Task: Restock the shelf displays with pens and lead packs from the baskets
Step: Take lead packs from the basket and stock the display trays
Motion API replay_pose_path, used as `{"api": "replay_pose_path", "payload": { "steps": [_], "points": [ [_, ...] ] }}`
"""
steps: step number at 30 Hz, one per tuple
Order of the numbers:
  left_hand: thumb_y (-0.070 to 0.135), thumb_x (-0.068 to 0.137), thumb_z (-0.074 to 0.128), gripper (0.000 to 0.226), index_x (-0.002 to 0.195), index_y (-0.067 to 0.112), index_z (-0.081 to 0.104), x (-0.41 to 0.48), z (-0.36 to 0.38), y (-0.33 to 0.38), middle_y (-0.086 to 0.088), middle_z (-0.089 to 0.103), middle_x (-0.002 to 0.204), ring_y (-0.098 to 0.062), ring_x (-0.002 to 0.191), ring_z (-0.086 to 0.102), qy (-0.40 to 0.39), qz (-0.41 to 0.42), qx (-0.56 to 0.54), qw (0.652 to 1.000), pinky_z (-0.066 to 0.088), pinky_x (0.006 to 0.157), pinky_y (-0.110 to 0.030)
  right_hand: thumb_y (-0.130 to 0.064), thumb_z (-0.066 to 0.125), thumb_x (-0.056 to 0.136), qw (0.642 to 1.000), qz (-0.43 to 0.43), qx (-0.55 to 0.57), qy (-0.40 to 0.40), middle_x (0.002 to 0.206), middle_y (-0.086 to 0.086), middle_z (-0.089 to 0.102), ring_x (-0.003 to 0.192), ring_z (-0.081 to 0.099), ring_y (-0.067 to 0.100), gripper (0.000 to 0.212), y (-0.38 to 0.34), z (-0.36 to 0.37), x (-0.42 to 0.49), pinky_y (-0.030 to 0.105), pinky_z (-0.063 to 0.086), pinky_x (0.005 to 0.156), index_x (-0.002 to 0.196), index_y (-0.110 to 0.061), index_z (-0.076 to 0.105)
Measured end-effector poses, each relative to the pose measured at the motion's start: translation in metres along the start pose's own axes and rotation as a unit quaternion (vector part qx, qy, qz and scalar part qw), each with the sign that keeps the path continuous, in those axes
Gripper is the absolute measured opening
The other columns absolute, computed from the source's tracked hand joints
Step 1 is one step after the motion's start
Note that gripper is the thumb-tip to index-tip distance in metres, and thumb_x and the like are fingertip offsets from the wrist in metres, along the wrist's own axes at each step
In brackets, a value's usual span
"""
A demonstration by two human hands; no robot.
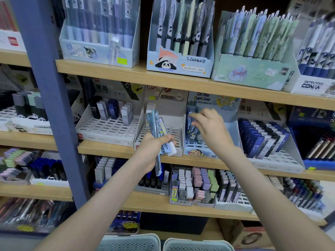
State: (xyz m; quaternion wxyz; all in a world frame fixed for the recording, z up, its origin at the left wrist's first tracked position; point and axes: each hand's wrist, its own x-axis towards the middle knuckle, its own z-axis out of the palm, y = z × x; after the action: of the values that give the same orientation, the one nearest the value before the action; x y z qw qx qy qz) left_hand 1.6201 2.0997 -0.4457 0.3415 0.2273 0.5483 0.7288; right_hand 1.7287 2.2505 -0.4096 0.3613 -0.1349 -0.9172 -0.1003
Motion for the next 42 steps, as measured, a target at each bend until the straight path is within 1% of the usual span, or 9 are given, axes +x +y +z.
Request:
{"api": "replay_pose_path", "payload": {
  "steps": [6, 10, 18, 22, 25, 30, 33, 39, 42],
  "points": [
    [0.002, 0.092, 0.059, 0.015, 0.105, 0.007, 0.053, -0.004, -0.002, 0.001, -0.005, 0.07, 0.086, -0.013, 0.074, 0.07, -0.011, -0.001, 0.003, 1.0, 0.057, 0.069, -0.031, -0.033, 0.036, 0.097, 0.997, 0.069, 0.022, -0.039, 0.126, 0.011, 0.056, 0.109, 0.03, 0.021, 0.046, 0.0, 0.012, -0.004, 0.035, 0.02, 0.081, 0.136, -0.015, 0.052],
    [0.002, 0.092, 0.06, 0.024, 0.115, 0.001, 0.053, -0.004, -0.002, 0.001, -0.005, 0.07, 0.086, -0.013, 0.074, 0.07, -0.013, -0.003, 0.015, 1.0, 0.058, 0.07, -0.031, -0.012, 0.039, 0.101, 0.994, 0.063, 0.011, -0.092, 0.145, 0.0, 0.041, 0.128, 0.027, 0.024, 0.05, 0.002, 0.018, -0.002, 0.028, 0.012, 0.083, 0.148, -0.025, 0.031],
    [0.005, 0.091, 0.062, 0.035, 0.124, 0.0, 0.052, -0.01, -0.001, -0.001, -0.009, 0.071, 0.101, -0.015, 0.083, 0.071, -0.036, -0.019, 0.032, 0.999, 0.057, 0.07, -0.026, -0.031, 0.046, 0.095, 0.994, 0.048, 0.095, 0.018, 0.127, 0.002, 0.052, 0.111, 0.032, 0.016, 0.049, -0.021, 0.009, -0.02, 0.035, 0.024, 0.088, 0.143, -0.023, 0.041],
    [0.006, 0.091, 0.063, 0.012, 0.102, 0.01, 0.06, -0.018, 0.0, 0.003, -0.002, 0.073, 0.092, -0.004, 0.075, 0.068, -0.053, -0.025, 0.032, 0.998, 0.051, 0.062, -0.018, -0.034, 0.072, 0.082, 0.927, 0.102, 0.338, -0.129, 0.099, -0.015, 0.044, 0.089, 0.043, -0.003, 0.07, -0.055, -0.003, -0.042, 0.017, 0.035, 0.078, 0.139, -0.03, 0.031],
    [0.004, 0.092, 0.061, 0.008, 0.098, 0.009, 0.061, -0.021, 0.001, 0.006, -0.007, 0.072, 0.094, -0.01, 0.074, 0.07, -0.055, -0.029, 0.026, 0.998, 0.054, 0.062, -0.022, -0.023, 0.074, 0.081, 0.918, 0.097, 0.342, -0.177, 0.096, -0.019, 0.044, 0.081, 0.048, -0.009, 0.068, -0.055, 0.001, -0.053, 0.012, 0.034, 0.069, 0.127, -0.04, 0.027],
    [0.003, 0.092, 0.061, 0.006, 0.094, 0.008, 0.058, -0.023, 0.004, 0.012, -0.007, 0.07, 0.087, -0.017, 0.08, 0.067, -0.029, -0.033, 0.018, 0.999, 0.055, 0.066, -0.021, -0.027, 0.067, 0.087, 0.956, 0.034, 0.253, -0.146, 0.119, -0.018, 0.044, 0.105, 0.037, -0.006, 0.059, -0.05, 0.004, -0.061, 0.02, 0.035, 0.093, 0.137, -0.033, 0.036],
    [0.003, 0.091, 0.062, 0.02, 0.111, 0.002, 0.063, -0.023, 0.003, 0.014, -0.015, 0.071, 0.103, -0.027, 0.099, 0.067, -0.035, -0.037, 0.013, 0.999, 0.055, 0.086, -0.033, -0.021, 0.071, 0.084, 0.981, -0.02, 0.18, -0.064, 0.135, -0.005, 0.041, 0.123, 0.032, 0.014, 0.063, -0.045, 0.009, -0.065, 0.03, 0.031, 0.103, 0.139, -0.022, 0.04],
    [0.003, 0.09, 0.062, 0.006, 0.094, 0.007, 0.064, -0.033, -0.005, 0.026, -0.01, 0.07, 0.093, -0.026, 0.094, 0.066, -0.057, -0.057, -0.003, 0.997, 0.05, 0.094, -0.039, -0.016, 0.047, 0.096, 0.968, -0.134, 0.192, 0.088, 0.129, 0.002, 0.047, 0.121, 0.046, 0.022, 0.024, -0.046, 0.02, -0.056, 0.026, 0.031, 0.109, 0.119, -0.012, 0.052],
    [0.002, 0.091, 0.059, 0.019, 0.109, -0.001, 0.064, -0.031, -0.02, 0.032, -0.018, 0.069, 0.101, -0.025, 0.087, 0.067, -0.083, -0.079, -0.018, 0.993, 0.056, 0.079, -0.034, -0.014, 0.052, 0.095, 0.958, -0.223, 0.144, 0.104, 0.125, 0.006, 0.055, 0.116, 0.052, 0.024, 0.013, -0.051, 0.027, -0.046, 0.034, 0.04, 0.103, 0.108, -0.012, 0.053]
  ]
}}
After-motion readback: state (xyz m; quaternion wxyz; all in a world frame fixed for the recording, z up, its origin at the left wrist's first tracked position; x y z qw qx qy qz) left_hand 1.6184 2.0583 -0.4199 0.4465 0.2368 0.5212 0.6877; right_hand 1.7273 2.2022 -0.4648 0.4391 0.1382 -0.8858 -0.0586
